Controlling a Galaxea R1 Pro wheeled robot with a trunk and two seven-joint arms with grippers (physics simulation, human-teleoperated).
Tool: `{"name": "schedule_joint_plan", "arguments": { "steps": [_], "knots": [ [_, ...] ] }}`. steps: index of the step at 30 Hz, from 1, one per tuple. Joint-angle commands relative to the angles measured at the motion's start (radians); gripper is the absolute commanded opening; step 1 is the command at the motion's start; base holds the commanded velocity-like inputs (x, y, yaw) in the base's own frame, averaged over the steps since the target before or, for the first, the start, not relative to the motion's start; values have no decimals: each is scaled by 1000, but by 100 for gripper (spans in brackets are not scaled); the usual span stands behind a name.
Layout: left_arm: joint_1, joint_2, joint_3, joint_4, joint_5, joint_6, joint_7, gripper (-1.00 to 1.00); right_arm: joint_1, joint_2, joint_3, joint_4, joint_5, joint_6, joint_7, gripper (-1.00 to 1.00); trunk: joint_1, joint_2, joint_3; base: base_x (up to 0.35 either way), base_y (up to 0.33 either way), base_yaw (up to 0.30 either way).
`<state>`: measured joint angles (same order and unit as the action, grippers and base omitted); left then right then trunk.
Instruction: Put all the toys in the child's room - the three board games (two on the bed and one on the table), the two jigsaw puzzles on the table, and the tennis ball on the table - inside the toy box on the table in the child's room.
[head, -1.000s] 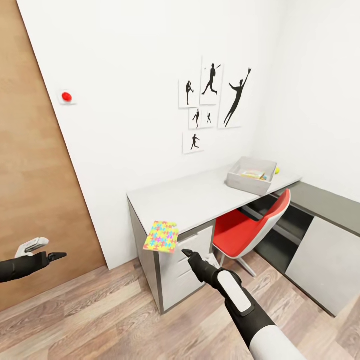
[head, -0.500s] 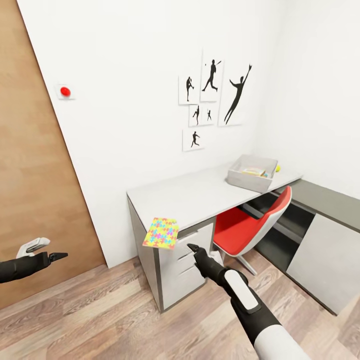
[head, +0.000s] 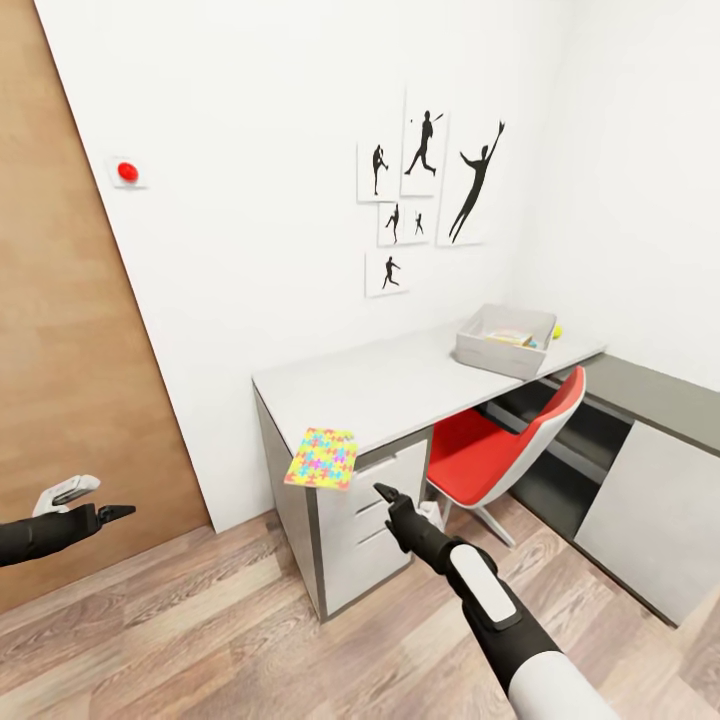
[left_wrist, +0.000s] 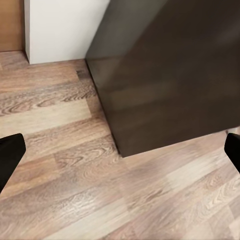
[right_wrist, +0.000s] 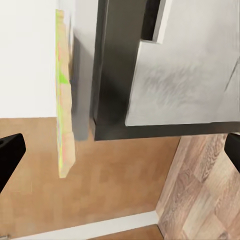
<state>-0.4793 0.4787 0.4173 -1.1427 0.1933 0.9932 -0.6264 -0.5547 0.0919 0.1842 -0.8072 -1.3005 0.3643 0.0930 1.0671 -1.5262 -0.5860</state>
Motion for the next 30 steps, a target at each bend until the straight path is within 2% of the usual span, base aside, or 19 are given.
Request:
{"name": "schedule_joint_plan", "arguments": {
  "steps": [1,8,11,15,18,22,30],
  "knots": [
    [-1,0,1,0,1,6,-3,100,-1,1,0,1,-4,3,2,100,4,-8,-4,0,0,0],
    [-1,-5,0,0,1,5,-2,100,-1,-1,-2,7,-9,11,12,100,31,-57,-26,0,0,0],
    [-1,-7,0,0,1,4,0,100,-1,-4,-2,15,-26,14,16,100,42,-78,-36,0,0,0],
    [-1,-8,0,0,0,4,0,100,-1,-8,-1,20,-105,24,30,100,58,-106,-48,0,0,0],
    [-1,-13,-2,0,0,3,2,100,-1,-12,-1,23,-130,31,42,100,69,-127,-57,0,0,0],
    [-1,-23,-6,0,-1,1,7,100,-1,-13,-1,31,-141,31,49,100,84,-155,-70,0,0,0],
    [-2,-27,-8,0,-1,2,6,100,-1,-6,9,53,-142,27,44,100,115,-211,-95,0,0,0]
  ]
}}
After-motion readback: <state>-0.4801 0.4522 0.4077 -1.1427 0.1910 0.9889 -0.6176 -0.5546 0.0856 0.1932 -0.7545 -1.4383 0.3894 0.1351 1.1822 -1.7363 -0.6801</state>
